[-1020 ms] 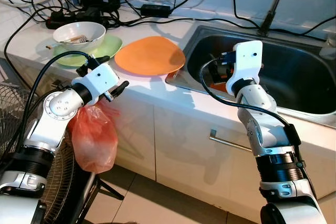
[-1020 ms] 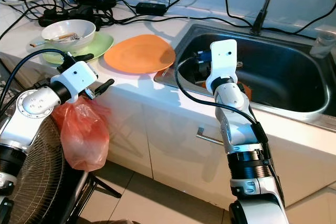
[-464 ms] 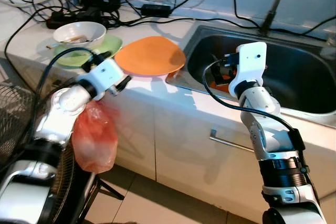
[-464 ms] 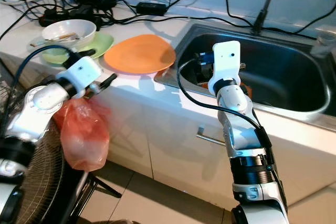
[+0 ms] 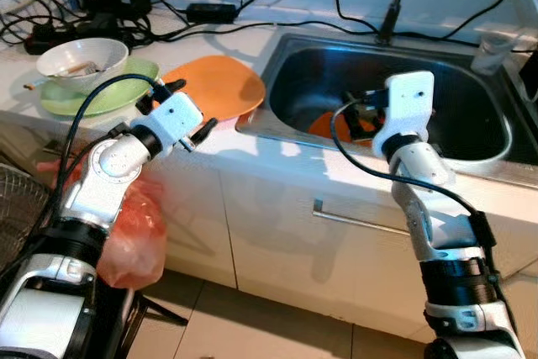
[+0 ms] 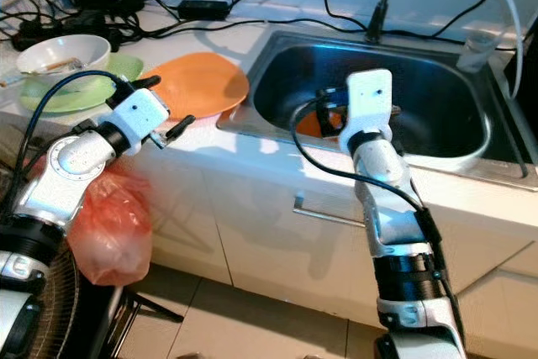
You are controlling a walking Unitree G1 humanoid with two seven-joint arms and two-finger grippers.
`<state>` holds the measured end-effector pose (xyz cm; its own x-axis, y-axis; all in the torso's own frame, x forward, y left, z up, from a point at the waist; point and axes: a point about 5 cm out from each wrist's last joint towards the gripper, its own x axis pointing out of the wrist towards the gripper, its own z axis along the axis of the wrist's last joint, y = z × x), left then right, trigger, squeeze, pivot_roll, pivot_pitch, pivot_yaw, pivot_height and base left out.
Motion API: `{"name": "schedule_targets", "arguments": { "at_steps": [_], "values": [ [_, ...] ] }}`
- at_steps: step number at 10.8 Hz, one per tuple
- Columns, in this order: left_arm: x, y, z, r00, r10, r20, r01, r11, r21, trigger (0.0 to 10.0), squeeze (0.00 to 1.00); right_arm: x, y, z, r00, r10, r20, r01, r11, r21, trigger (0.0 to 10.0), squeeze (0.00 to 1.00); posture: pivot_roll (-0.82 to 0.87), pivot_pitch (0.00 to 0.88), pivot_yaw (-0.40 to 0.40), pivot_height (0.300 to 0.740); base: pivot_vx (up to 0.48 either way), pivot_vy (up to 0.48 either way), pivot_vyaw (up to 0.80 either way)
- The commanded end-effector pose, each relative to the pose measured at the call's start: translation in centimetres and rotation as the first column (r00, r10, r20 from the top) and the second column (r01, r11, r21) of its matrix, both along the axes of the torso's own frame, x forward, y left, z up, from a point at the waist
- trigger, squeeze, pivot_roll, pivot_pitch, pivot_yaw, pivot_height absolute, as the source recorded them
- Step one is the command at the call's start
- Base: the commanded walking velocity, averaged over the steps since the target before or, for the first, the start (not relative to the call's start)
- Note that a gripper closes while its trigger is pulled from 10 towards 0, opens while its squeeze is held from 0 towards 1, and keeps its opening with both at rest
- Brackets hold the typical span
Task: Kitchen organization
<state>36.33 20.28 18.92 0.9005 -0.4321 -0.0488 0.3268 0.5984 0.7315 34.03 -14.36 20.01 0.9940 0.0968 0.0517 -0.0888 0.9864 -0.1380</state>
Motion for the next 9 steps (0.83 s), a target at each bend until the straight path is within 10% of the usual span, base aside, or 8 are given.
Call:
{"name": "schedule_targets", "arguments": {
  "at_steps": [1, 6, 9],
  "values": [
    [0.1, 0.1, 0.3, 1.000, 0.004, 0.011, -0.004, 1.000, 0.006, 10.0, 0.00, -0.1, -0.1, 0.4, 1.000, 0.000, 0.006, 0.000, 1.000, 0.004, 10.0, 0.00, 0.03, 0.000, 0.002, 0.740, 0.000, 0.000, -0.76],
    [0.2, -0.7, 2.4, 0.994, 0.047, 0.102, -0.026, 0.981, -0.193, 10.0, 0.00, -0.3, -0.5, 0.8, 1.000, -0.006, 0.022, 0.007, 1.000, -0.013, 10.0, 0.00, 0.02, 0.001, -0.007, 0.740, 0.000, 0.000, -0.40],
    [-0.7, -2.0, 9.3, 0.931, 0.154, 0.332, 0.058, 0.834, -0.548, 10.0, 0.00, -0.9, -1.1, 4.9, 0.966, -0.096, 0.240, 0.109, 0.993, -0.039, 10.0, 0.00, 0.02, 0.000, -0.011, 0.740, 0.000, 0.000, 0.00]
  ]
}}
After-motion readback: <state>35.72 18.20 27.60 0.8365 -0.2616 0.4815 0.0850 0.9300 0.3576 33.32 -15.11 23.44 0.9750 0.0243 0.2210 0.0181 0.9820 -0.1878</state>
